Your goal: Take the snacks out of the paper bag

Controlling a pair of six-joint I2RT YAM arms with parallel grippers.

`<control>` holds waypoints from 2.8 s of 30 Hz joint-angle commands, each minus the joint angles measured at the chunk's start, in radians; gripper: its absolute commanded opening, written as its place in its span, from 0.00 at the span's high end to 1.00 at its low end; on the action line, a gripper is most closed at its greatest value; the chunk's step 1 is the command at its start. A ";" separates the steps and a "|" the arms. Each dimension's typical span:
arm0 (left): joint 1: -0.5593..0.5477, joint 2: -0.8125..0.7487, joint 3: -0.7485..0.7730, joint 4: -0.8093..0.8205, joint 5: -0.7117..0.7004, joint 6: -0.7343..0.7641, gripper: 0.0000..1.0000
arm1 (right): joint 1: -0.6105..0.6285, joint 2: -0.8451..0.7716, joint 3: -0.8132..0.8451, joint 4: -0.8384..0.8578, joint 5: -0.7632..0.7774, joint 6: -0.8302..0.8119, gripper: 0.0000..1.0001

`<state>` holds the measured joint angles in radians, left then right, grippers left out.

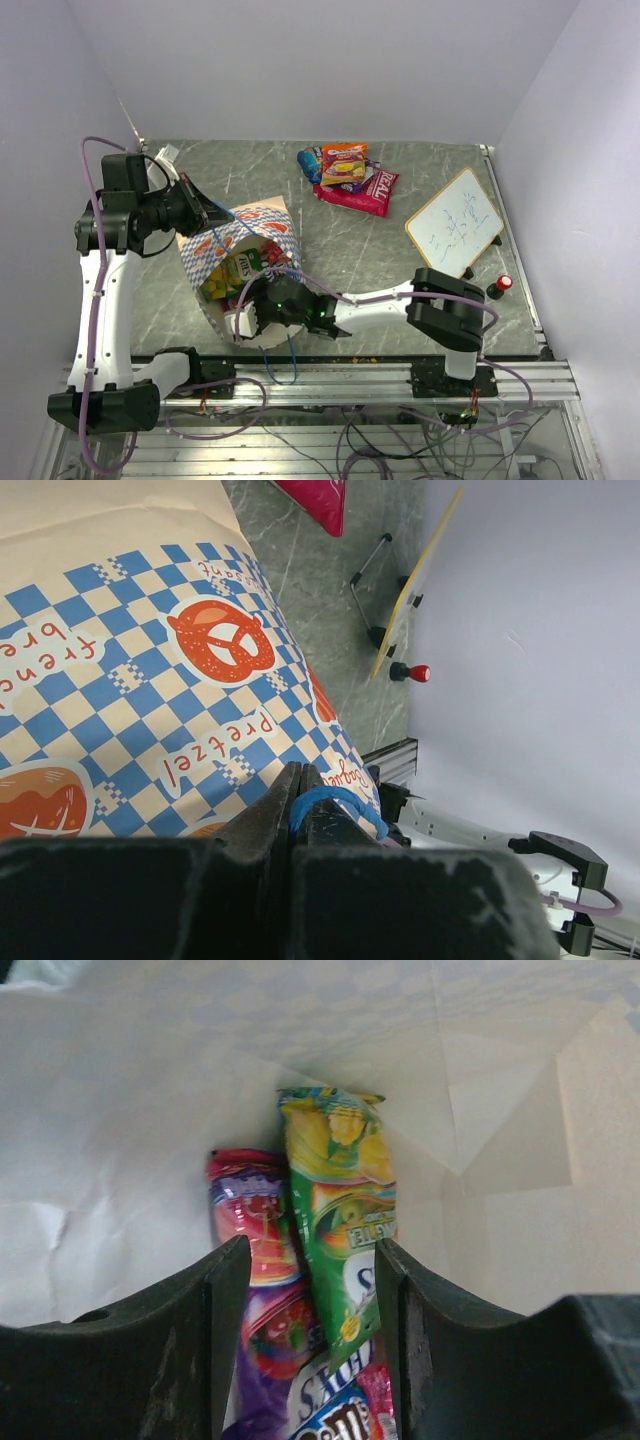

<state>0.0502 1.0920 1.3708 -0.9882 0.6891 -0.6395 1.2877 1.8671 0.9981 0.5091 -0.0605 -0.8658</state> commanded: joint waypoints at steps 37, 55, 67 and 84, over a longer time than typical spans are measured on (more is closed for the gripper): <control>0.009 -0.041 -0.011 -0.012 0.039 0.007 0.93 | -0.085 0.371 0.335 0.061 0.166 0.023 0.64; 0.009 -0.020 0.024 0.032 -0.023 -0.088 0.93 | -0.099 0.094 0.217 -0.116 0.060 0.165 1.00; 0.008 -0.007 -0.002 0.124 0.009 -0.171 0.93 | -0.056 -0.265 0.048 -0.348 0.010 0.300 1.00; 0.009 0.012 -0.021 0.164 0.015 -0.167 0.93 | 0.136 -0.670 0.219 -0.637 0.193 0.396 1.00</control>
<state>0.0502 1.0958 1.3315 -0.8570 0.6899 -0.8097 1.4158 1.2972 1.0744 -0.0746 0.0257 -0.4706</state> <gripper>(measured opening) 0.077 0.046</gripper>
